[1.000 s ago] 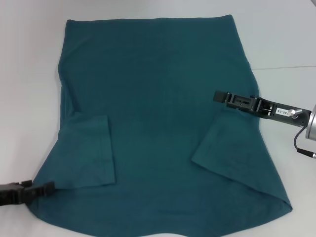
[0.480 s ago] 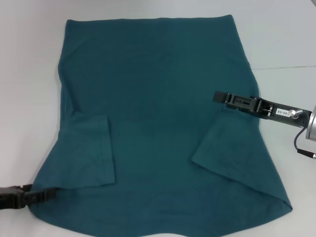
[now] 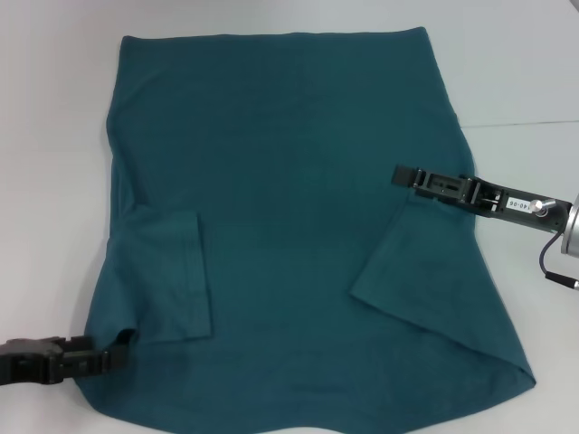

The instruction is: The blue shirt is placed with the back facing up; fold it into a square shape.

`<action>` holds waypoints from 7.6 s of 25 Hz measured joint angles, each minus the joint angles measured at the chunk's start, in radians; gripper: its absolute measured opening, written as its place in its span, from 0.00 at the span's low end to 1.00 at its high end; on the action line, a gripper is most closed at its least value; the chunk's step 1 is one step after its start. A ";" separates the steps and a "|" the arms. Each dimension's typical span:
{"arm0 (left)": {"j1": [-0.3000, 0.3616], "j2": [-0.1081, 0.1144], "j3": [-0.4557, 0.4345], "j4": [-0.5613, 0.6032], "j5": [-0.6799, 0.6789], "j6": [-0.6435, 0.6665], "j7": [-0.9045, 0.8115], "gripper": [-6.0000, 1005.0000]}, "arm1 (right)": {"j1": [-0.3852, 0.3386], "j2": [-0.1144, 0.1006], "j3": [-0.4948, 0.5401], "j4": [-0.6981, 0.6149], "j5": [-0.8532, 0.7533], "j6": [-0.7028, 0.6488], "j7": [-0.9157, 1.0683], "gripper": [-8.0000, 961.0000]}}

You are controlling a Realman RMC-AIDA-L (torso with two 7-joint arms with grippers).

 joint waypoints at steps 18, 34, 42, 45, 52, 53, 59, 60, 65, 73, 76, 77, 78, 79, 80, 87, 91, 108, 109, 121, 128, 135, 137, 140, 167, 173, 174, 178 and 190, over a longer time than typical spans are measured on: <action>0.042 0.002 -0.052 0.046 0.040 -0.052 -0.022 0.89 | -0.006 0.000 0.001 0.002 -0.003 0.007 0.000 0.97; 0.038 -0.006 -0.034 0.030 0.063 -0.092 -0.016 0.88 | -0.016 0.002 0.003 0.002 -0.001 -0.015 0.000 0.97; 0.037 -0.007 -0.027 0.029 0.063 -0.104 -0.016 0.88 | -0.018 0.002 0.002 0.002 0.000 -0.018 0.000 0.96; 0.037 -0.007 -0.013 0.029 0.064 -0.104 -0.019 0.88 | -0.018 0.001 0.002 0.002 0.000 -0.018 0.000 0.96; 0.031 -0.010 0.022 0.029 0.076 -0.060 -0.021 0.88 | -0.019 0.000 0.001 0.002 0.000 -0.018 0.000 0.97; 0.029 -0.010 0.022 0.029 0.074 -0.046 -0.020 0.88 | -0.020 0.000 0.001 0.002 0.000 -0.018 0.000 0.97; 0.011 -0.010 0.023 0.029 0.070 0.004 -0.016 0.88 | -0.023 -0.002 0.003 0.001 0.000 -0.020 0.000 0.97; 0.005 -0.010 0.023 0.027 0.069 0.017 -0.015 0.88 | -0.024 -0.002 0.004 0.001 0.000 -0.020 0.000 0.97; -0.030 -0.011 0.036 -0.009 0.069 0.051 -0.013 0.88 | -0.027 -0.002 0.006 0.000 0.000 -0.020 0.000 0.97; -0.033 -0.011 0.075 -0.015 0.081 0.044 -0.022 0.88 | -0.029 -0.001 0.007 -0.001 -0.001 -0.020 0.000 0.97; -0.031 -0.011 0.075 -0.014 0.086 0.048 -0.023 0.88 | -0.029 -0.002 0.007 -0.002 -0.001 -0.020 0.000 0.97; -0.031 -0.011 0.075 -0.013 0.088 0.050 -0.023 0.88 | -0.029 -0.002 0.007 -0.002 -0.001 -0.020 0.000 0.97; -0.031 -0.011 0.075 -0.012 0.089 0.052 -0.023 0.88 | -0.029 -0.002 0.007 -0.002 -0.001 -0.020 0.000 0.97; -0.031 -0.011 0.075 -0.011 0.091 0.056 -0.023 0.88 | -0.029 -0.002 0.008 -0.003 -0.001 -0.020 0.000 0.97; -0.031 -0.011 0.076 -0.011 0.093 0.058 -0.023 0.88 | -0.029 -0.003 0.007 -0.003 -0.001 -0.019 0.000 0.97; -0.033 -0.008 0.074 -0.008 0.117 0.062 -0.024 0.89 | -0.029 -0.003 0.007 -0.001 0.001 -0.017 0.000 0.97; -0.036 -0.007 0.074 -0.006 0.117 0.054 -0.024 0.89 | -0.029 -0.003 0.007 -0.001 0.002 -0.018 0.000 0.97; -0.043 -0.004 0.075 0.007 0.118 0.003 -0.051 0.82 | -0.032 -0.003 0.015 0.002 0.002 -0.019 0.000 0.97; -0.044 -0.004 0.075 0.009 0.118 0.003 -0.056 0.82 | -0.032 -0.003 0.016 0.002 0.002 -0.019 0.000 0.97; -0.056 0.001 0.075 0.008 0.129 -0.066 -0.134 0.72 | -0.032 -0.003 0.019 -0.004 0.002 -0.019 0.000 0.97; -0.056 0.001 0.074 0.010 0.136 -0.076 -0.150 0.41 | -0.037 -0.003 0.020 -0.005 0.002 -0.019 -0.001 0.97; -0.058 0.001 0.075 0.011 0.136 -0.069 -0.154 0.11 | -0.039 -0.003 0.020 -0.006 0.002 -0.018 -0.001 0.97; -0.058 0.001 0.075 0.011 0.136 -0.062 -0.154 0.06 | -0.040 -0.003 0.020 -0.006 0.002 -0.016 -0.001 0.97; -0.055 0.001 0.069 0.012 0.131 -0.037 -0.154 0.06 | -0.044 -0.010 0.018 -0.004 -0.003 -0.016 0.001 0.96; -0.020 -0.011 0.009 -0.011 0.099 -0.044 -0.131 0.08 | -0.172 -0.109 0.044 -0.082 -0.113 -0.164 0.177 0.96; -0.029 -0.009 0.010 -0.011 0.101 -0.038 -0.142 0.08 | -0.163 -0.106 0.044 -0.082 -0.113 -0.159 0.175 0.96; -0.030 -0.008 0.010 -0.011 0.102 -0.038 -0.148 0.08 | -0.163 -0.106 0.044 -0.082 -0.113 -0.159 0.175 0.96; -0.032 -0.005 0.011 -0.011 0.104 -0.044 -0.167 0.09 | -0.161 -0.105 0.046 -0.083 -0.108 -0.158 0.175 0.96; -0.033 -0.002 0.011 -0.007 0.107 -0.040 -0.183 0.52 | -0.158 -0.106 0.061 -0.087 -0.107 -0.156 0.173 0.96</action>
